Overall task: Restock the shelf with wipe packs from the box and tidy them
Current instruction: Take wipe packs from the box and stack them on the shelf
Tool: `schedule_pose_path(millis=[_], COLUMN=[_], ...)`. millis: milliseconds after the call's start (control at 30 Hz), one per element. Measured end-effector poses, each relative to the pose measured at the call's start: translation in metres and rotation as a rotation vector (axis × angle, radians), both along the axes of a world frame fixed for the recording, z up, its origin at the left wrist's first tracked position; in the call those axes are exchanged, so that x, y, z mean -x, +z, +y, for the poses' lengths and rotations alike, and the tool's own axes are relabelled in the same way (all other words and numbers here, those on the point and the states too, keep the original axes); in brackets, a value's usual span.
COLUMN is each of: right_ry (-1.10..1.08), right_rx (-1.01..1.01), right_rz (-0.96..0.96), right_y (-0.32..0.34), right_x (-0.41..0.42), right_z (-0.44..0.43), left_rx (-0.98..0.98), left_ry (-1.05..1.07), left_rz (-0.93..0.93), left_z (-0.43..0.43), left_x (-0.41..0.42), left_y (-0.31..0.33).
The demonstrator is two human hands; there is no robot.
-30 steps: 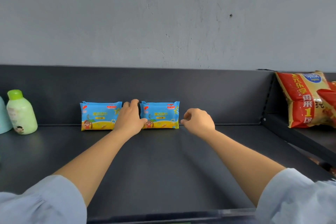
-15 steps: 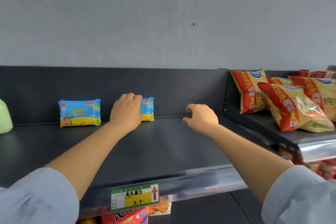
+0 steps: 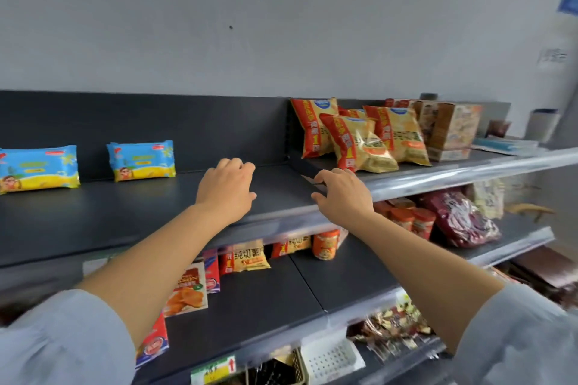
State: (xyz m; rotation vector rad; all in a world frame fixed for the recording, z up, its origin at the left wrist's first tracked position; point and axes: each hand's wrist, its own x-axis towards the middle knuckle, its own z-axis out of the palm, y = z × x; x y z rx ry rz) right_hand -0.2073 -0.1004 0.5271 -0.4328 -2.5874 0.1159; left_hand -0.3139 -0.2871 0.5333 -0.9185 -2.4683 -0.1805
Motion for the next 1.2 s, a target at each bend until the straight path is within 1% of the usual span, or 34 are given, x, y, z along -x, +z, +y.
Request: schedule_pose_path(millis=[100, 433, 633, 867, 1200], right_ry=[-0.057, -0.288, -0.409, -0.537, -0.631], right_rx=[-0.006, -0.042, 0.001, 0.111, 0.225], right_rz=[-0.014, -0.173, -0.236, -0.296, -0.448], right_y=[-0.01, -0.05, -0.084, -0.131, -0.206], right_x=[-0.042, -0.149, -0.196, -0.25, -0.314], right_z=[0.017, 0.06, 0.076, 0.082, 0.123], left_rx=[0.003, 0.08, 0.135, 0.241, 0.38], left_ry=[-0.052, -0.288, -0.417, -0.583, -0.702], left_rz=[0.012, -0.012, -0.057, -0.17, -0.299], left_z=[0.021, 0.092, 0.131, 0.168, 0.232], left_x=[-0.032, -0.11, -0.138, -0.171, -0.229], left_y=[-0.008, -0.05, -0.087, -0.143, -0.224])
